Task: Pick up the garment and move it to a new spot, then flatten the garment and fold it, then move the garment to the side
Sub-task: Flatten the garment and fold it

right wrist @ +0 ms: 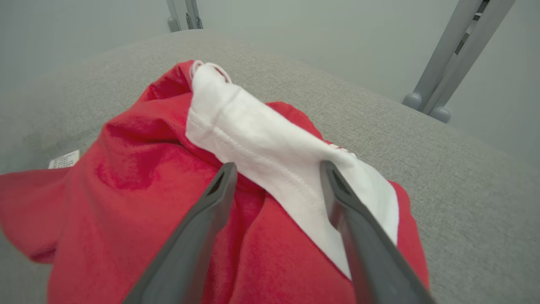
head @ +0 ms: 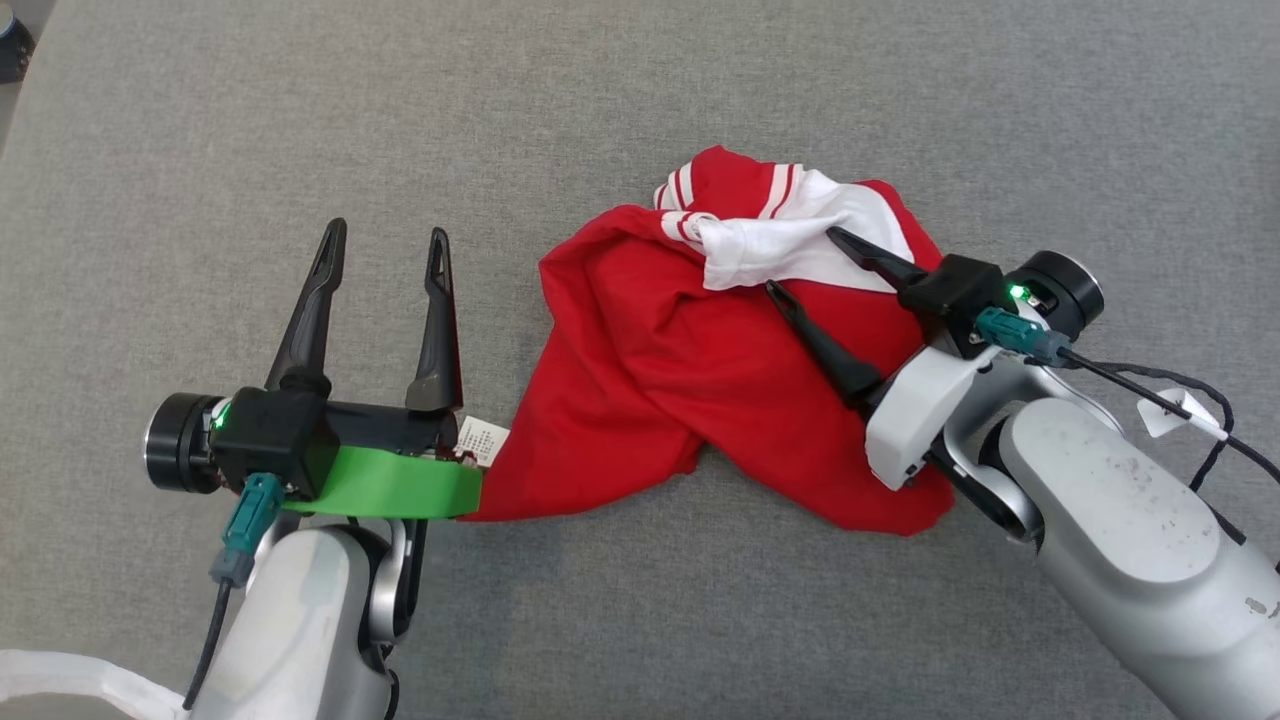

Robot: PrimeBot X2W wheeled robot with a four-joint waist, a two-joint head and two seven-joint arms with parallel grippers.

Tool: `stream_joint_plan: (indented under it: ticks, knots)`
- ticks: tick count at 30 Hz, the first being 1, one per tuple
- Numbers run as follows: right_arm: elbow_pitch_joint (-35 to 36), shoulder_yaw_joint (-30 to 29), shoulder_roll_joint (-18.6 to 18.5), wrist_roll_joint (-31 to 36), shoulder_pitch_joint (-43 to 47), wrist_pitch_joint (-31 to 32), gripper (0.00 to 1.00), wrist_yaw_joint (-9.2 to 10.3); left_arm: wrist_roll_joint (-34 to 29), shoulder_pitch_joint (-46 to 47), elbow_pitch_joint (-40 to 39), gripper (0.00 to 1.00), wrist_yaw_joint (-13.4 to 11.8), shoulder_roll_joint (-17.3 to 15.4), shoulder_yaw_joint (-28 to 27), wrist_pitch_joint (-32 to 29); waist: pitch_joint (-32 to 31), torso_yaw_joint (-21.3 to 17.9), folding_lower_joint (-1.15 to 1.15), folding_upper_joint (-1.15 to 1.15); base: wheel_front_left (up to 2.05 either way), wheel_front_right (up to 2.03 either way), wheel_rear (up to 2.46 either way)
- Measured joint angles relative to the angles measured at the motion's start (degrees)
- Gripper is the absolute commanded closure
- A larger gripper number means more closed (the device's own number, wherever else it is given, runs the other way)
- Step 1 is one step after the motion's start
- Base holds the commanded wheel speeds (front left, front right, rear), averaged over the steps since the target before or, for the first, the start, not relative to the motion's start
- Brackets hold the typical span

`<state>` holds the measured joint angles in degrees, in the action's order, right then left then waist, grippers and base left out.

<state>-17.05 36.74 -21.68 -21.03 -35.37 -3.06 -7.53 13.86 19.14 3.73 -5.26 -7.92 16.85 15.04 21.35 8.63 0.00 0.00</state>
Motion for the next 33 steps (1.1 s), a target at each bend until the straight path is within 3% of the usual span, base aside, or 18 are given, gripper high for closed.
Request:
stream_joint_plan:
  ticks: [5,6,8,9,21,33]
  knots:
    - [-5.4,3.5,-0.2,-0.3,-4.4,0.9,0.0,0.0,-0.7,0.0,-0.1,0.0,0.3,0.6,-0.6,0.0,1.0,1.2,0.0,0.0,0.0,0.0,0.0]
    - [-6.5,4.3,0.0,-0.5,-5.1,1.0,0.1,0.0,-0.9,0.0,-0.1,0.0,0.5,0.8,-0.7,0.0,1.0,1.1,0.0,0.0,0.0,0.0,0.0]
    - [-8.5,5.6,0.2,-0.6,-6.2,1.5,0.93,0.0,-1.0,-0.1,-0.1,0.0,0.7,1.0,-0.8,0.0,0.8,1.0,0.0,0.0,0.0,0.0,0.0]
    - [-9.7,6.3,0.2,-0.8,-6.8,1.5,1.0,0.0,-1.1,-0.1,0.0,0.0,0.9,1.2,-0.9,0.0,0.7,0.9,0.0,0.0,0.0,0.0,0.0]
    - [-13.2,7.6,0.6,-3.1,-9.6,-7.9,1.0,0.0,-2.8,-0.2,0.5,0.0,1.8,2.0,-1.9,0.1,0.1,0.3,0.0,0.0,0.0,0.0,0.0]
    - [-1.7,-5.7,-2.8,-2.5,1.1,-11.3,1.0,0.0,-3.4,-2.6,1.3,0.0,2.2,1.9,-4.0,0.1,-3.0,-3.2,0.0,0.0,0.0,0.0,0.0]
